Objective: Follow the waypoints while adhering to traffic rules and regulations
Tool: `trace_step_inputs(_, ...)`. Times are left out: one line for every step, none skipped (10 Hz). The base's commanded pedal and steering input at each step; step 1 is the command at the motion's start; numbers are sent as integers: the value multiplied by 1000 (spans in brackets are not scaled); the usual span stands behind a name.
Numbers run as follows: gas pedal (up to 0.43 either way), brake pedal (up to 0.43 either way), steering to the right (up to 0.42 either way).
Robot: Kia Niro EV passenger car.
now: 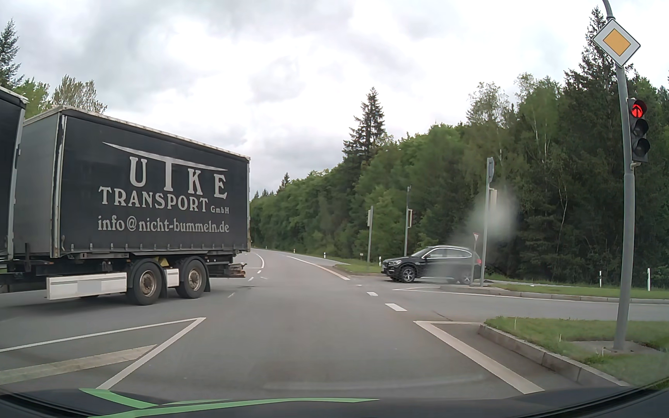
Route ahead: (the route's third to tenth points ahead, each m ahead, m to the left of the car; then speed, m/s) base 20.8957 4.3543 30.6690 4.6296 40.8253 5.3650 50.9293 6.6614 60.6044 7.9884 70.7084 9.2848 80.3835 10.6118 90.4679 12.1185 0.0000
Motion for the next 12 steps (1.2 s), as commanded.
trace_step_inputs(0, 280, -10)
trace_step_inputs(0, 280, -11)
trace_step_inputs(0, 280, -11)
trace_step_inputs(0, 280, -11)
trace_step_inputs(0, 280, -10)
trace_step_inputs(0, 280, -11)
trace_step_inputs(0, 280, -11)
trace_step_inputs(0, 280, -11)
trace_step_inputs(0, 280, -10)
trace_step_inputs(0, 280, -11)
trace_step_inputs(0, 280, -11)
trace_step_inputs(0, 280, -11)
